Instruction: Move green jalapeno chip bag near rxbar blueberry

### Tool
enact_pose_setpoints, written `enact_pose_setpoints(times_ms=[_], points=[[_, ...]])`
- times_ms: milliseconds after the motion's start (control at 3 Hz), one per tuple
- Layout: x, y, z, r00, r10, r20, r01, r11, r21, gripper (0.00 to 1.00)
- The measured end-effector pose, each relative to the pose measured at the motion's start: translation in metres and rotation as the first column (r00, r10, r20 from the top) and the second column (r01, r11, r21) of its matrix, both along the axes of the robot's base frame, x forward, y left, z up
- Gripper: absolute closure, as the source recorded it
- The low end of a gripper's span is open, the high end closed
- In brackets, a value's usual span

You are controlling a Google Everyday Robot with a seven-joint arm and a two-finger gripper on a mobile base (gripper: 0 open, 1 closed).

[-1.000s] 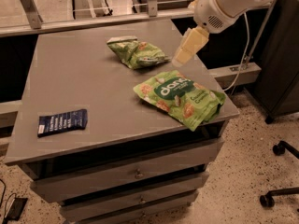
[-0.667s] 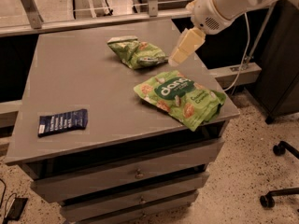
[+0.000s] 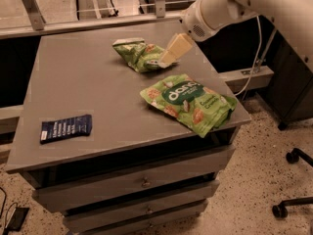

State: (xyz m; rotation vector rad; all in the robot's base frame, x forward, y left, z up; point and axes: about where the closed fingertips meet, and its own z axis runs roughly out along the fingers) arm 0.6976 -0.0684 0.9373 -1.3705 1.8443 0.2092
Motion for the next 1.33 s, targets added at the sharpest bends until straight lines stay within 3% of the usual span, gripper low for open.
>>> enact_pose_setpoints(times_ms=[333, 667, 1333], points=[[0.015, 0.015, -0.024, 0.9988, -0.021, -0.045, 0.024, 0.998, 0.062, 0.0], [0.021, 0.025, -0.045, 0.9964, -0.019, -0.083, 0.026, 0.996, 0.089, 0.18], [0.029, 0.047, -0.095, 0.9921, 0.017, -0.124, -0.007, 0.997, 0.083, 0.64]])
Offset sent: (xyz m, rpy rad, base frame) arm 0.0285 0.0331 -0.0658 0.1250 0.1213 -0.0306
